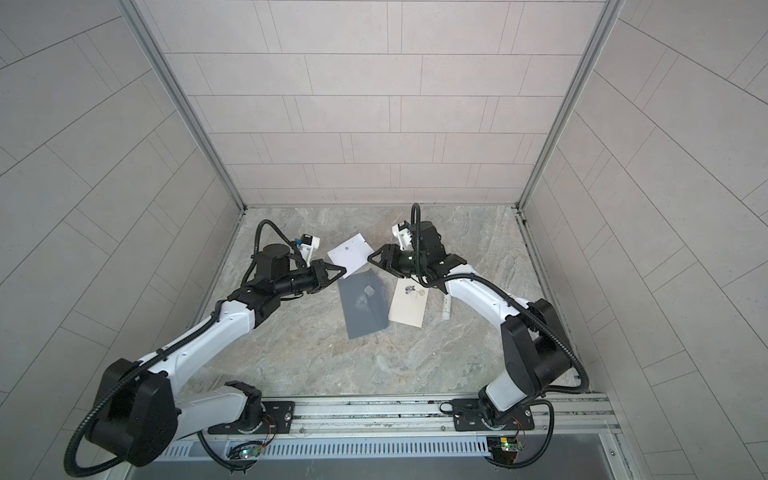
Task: Place the letter into the envelope and seal it
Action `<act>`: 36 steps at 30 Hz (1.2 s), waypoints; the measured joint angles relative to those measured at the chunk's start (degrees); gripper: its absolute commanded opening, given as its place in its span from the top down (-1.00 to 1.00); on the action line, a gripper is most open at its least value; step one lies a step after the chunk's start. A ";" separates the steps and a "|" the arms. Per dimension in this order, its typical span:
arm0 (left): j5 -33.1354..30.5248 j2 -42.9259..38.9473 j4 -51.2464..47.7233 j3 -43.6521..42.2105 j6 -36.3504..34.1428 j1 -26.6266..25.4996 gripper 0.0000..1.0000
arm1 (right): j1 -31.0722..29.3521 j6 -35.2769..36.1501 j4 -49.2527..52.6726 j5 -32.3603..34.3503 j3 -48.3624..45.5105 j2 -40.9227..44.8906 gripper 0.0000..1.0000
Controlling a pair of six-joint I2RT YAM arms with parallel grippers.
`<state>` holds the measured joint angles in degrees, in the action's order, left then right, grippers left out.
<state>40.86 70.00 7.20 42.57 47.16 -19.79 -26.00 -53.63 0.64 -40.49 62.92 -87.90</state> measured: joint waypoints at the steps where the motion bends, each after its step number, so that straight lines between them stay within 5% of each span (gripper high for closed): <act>1: 0.00 0.22 0.13 0.00 0.07 0.00 1.00 | 0.07 0.26 0.11 0.33 -0.04 0.42 -0.09; 27: 1.70 0.94 2.45 0.00 1.29 -0.94 1.00 | -0.61 -1.97 -3.52 0.26 4.57 -7.10 0.01; 32: 2.60 1.01 2.51 0.00 1.29 -0.98 1.00 | -0.61 -3.65 -5.62 -0.07 4.63 -7.39 0.19; 36: 2.89 1.20 2.69 0.00 1.29 -0.98 1.00 | -0.61 -4.59 -6.93 0.00 4.33 -7.39 0.60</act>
<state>43.75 71.20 9.89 42.57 48.45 -20.78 -26.61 -58.22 -6.28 -40.49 67.24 -95.29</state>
